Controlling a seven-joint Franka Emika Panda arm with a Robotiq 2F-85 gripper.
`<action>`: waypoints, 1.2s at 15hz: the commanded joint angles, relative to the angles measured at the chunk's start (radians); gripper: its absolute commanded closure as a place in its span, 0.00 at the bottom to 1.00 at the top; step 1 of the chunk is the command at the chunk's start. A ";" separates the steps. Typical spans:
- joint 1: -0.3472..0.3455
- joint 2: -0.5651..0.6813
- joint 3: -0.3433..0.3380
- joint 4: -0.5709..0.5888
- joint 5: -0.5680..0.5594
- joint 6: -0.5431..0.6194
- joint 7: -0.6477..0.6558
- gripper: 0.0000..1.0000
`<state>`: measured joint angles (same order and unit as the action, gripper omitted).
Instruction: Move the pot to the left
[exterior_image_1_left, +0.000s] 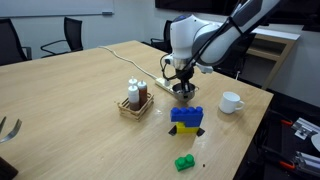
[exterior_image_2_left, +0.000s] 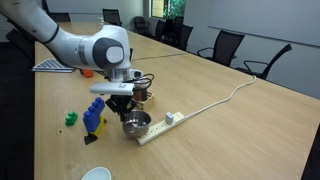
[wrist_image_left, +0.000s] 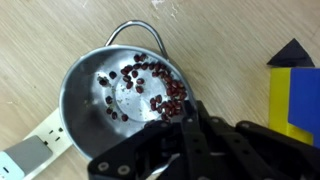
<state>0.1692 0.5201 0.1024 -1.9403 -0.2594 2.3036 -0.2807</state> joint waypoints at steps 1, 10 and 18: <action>-0.008 0.041 0.041 0.081 -0.009 -0.055 -0.111 0.99; -0.020 0.126 0.091 0.159 0.018 -0.061 -0.220 0.99; -0.054 0.147 0.103 0.191 0.076 -0.090 -0.258 0.68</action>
<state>0.1403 0.6604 0.1812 -1.7738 -0.2102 2.2611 -0.5081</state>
